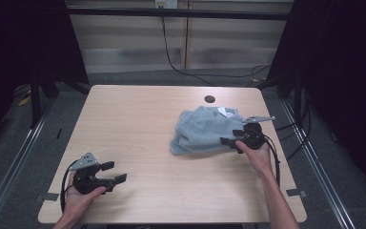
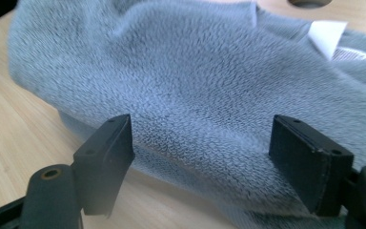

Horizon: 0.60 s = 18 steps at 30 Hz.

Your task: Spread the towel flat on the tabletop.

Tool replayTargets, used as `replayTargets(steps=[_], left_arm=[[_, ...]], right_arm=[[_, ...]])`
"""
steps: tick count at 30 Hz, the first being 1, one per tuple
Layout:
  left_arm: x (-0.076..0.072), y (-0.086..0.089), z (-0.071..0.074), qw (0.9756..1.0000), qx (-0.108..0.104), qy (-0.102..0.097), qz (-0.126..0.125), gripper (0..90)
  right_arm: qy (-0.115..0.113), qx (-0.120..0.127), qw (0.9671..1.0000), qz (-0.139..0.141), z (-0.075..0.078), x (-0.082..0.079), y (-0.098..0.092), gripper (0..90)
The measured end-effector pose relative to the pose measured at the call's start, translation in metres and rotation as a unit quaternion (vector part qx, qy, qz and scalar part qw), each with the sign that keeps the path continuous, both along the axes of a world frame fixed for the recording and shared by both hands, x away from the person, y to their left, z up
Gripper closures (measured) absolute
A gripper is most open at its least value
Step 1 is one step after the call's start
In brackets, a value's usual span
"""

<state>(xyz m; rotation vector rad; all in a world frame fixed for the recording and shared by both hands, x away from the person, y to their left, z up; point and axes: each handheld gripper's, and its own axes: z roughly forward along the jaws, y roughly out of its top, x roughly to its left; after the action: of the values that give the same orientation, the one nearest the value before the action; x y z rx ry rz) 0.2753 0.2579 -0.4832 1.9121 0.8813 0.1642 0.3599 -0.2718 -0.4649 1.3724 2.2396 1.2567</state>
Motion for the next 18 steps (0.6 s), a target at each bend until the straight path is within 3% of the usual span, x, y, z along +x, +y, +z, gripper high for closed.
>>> replayTargets(steps=[3,8,11,16,18], left_arm=[[0.000,0.000,0.000,1.0000,0.000,0.000,0.001,21.5],[0.001,0.001,0.000,1.0000,0.001,0.001,0.003,21.5],[0.001,0.001,-0.001,1.0000,0.002,0.001,0.004,21.6],[0.002,0.000,-0.001,1.0000,0.004,0.003,0.004,21.9],[0.002,0.000,-0.002,1.0000,0.007,0.003,0.003,22.2]], right_arm=[[0.005,-0.004,1.0000,0.000,-0.007,0.007,0.004,18.8],[0.013,-0.013,0.9997,-0.014,-0.021,0.018,0.006,20.9],[0.027,-0.035,0.9987,-0.025,-0.035,0.023,0.011,24.7],[0.010,-0.065,0.9966,-0.050,-0.039,0.021,0.018,47.9],[0.012,-0.060,0.9968,-0.051,-0.039,0.019,0.019,54.2]])
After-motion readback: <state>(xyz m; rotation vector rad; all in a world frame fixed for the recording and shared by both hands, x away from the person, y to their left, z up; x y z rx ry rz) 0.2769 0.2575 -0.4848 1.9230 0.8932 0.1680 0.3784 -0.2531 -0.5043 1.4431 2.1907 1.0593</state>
